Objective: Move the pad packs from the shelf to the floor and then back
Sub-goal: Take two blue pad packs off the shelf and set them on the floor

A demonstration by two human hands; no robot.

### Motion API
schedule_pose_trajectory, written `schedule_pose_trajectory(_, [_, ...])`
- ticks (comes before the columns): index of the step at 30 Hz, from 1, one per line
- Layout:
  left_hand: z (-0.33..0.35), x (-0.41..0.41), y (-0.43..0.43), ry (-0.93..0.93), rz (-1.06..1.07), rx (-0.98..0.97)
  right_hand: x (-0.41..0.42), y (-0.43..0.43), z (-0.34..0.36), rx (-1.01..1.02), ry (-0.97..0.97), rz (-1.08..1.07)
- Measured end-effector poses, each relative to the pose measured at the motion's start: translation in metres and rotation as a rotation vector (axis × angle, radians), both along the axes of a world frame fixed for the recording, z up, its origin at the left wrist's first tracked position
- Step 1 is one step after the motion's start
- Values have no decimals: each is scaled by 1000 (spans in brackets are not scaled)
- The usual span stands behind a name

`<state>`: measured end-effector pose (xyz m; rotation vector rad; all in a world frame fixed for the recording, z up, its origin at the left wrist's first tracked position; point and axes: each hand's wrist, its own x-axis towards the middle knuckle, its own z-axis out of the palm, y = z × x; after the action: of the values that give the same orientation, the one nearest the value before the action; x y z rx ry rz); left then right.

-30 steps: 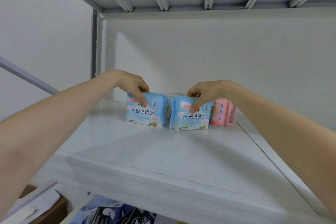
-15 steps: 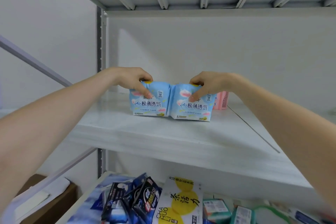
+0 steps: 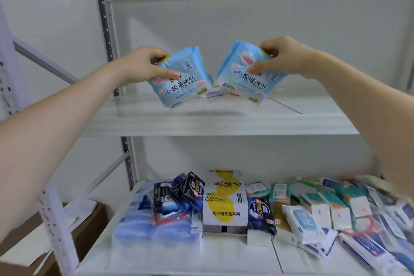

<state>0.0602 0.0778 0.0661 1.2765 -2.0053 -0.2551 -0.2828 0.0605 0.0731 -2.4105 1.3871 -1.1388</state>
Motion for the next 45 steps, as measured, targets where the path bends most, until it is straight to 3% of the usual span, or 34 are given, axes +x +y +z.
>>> schedule_pose_trajectory(10, [-5,-39,92,11,-51,9,-34,99,-13,22,16,8])
schedule_pose_trajectory(17, [-48,-78,159,30,-26,76,-73,163,-50,114,53,44])
schedule_pose_trajectory(29, [-212,-142,233,-41,-53,350,-132,266,-200,301,302,-43])
schedule_pose_trajectory(45, [-482,-196,265,-182,-147,564,-165,355,-465,546,240,-182])
